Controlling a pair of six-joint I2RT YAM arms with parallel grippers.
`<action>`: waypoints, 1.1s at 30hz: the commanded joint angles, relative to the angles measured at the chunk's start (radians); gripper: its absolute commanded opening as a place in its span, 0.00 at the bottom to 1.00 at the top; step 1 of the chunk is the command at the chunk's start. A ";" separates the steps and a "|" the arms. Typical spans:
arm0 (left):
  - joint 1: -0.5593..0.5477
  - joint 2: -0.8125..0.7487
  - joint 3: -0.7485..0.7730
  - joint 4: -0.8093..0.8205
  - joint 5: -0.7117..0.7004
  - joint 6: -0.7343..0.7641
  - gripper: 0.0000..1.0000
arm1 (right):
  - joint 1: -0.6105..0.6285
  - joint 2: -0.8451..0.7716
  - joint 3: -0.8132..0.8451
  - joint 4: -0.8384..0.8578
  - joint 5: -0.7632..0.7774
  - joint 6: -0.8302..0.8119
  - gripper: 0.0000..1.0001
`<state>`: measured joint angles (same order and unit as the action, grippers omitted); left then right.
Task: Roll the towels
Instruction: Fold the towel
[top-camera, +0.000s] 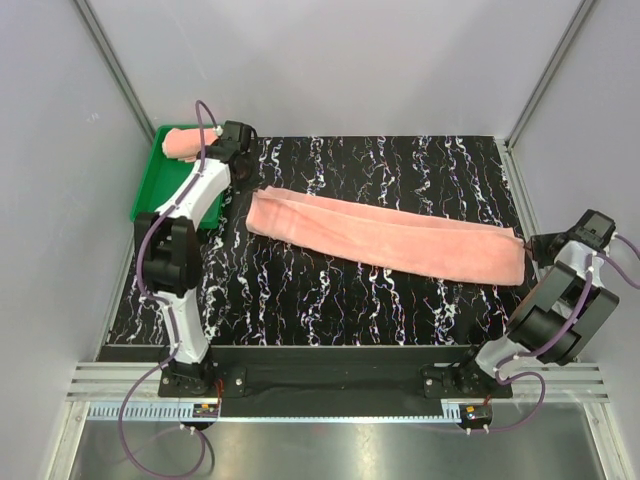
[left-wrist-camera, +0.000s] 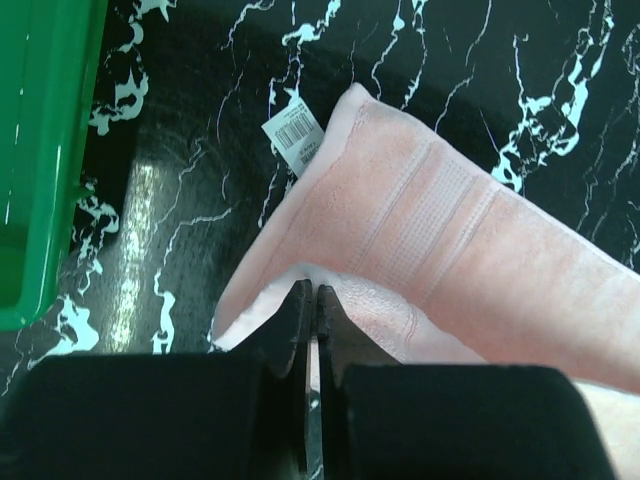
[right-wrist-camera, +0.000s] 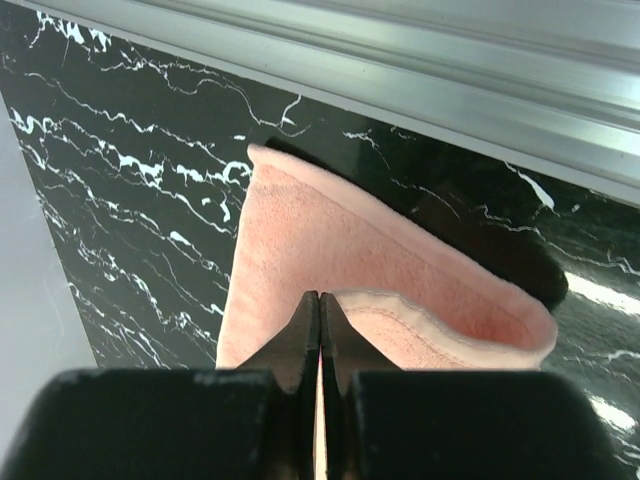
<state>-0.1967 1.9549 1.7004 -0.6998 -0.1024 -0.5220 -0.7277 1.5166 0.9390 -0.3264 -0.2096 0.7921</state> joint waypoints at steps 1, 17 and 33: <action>0.010 0.053 0.094 -0.018 -0.045 0.037 0.00 | 0.013 0.036 0.061 0.072 0.032 0.010 0.00; 0.032 0.259 0.366 -0.055 -0.033 0.066 0.00 | 0.037 0.143 0.092 0.132 0.047 0.033 0.00; 0.062 0.448 0.637 -0.013 0.087 0.069 0.75 | 0.109 0.193 0.141 0.178 0.101 0.024 0.55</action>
<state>-0.1425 2.4733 2.2715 -0.7506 -0.0547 -0.4629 -0.6220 1.7916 1.0252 -0.1829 -0.1539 0.8429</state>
